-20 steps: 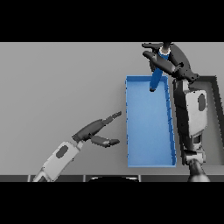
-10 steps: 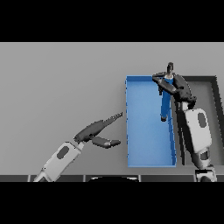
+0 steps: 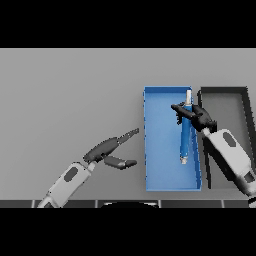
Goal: Pick up the blue pipe and place it into the blue bin.
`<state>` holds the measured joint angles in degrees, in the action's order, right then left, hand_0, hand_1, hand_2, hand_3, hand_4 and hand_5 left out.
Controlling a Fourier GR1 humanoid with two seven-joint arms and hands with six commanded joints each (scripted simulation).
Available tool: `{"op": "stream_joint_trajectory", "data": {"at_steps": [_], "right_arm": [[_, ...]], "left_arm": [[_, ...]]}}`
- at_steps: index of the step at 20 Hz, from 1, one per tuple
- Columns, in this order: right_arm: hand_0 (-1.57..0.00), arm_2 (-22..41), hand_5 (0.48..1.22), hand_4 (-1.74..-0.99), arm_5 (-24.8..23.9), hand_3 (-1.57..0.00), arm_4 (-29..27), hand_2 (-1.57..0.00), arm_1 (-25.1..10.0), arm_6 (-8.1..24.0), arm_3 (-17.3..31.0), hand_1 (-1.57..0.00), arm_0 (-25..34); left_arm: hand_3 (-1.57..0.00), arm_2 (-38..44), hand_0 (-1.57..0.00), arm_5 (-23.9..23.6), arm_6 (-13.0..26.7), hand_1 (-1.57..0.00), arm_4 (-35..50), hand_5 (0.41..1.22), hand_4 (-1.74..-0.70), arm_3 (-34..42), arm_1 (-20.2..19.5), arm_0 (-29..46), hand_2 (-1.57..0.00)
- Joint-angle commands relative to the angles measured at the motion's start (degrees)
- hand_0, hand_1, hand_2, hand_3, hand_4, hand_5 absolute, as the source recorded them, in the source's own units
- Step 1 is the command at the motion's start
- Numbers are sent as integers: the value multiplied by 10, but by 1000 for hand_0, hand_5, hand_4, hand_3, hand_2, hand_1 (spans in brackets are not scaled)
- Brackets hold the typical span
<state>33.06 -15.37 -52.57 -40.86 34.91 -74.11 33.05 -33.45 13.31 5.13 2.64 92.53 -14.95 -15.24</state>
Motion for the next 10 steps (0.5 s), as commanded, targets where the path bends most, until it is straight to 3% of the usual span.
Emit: {"op": "stream_joint_trajectory", "data": {"at_steps": [1,5,10], "right_arm": [[-599,22,1182,-1302,-4,-330,-19,-545,-8,0,-1,-566,8],[-246,79,1002,-1204,53,-135,34,-223,-48,0,-35,-231,26],[-98,100,861,-1188,62,-43,54,-72,-50,-3,-26,-75,43]], "left_arm": [[1,-1,1,-3,5,1,-2,476,-828,5,2,-3,1],[1,-4,1,-4,5,1,-4,477,-829,-3,7,-4,1],[1,-1,1,-2,10,1,2,471,-832,2,3,-2,1]]}}
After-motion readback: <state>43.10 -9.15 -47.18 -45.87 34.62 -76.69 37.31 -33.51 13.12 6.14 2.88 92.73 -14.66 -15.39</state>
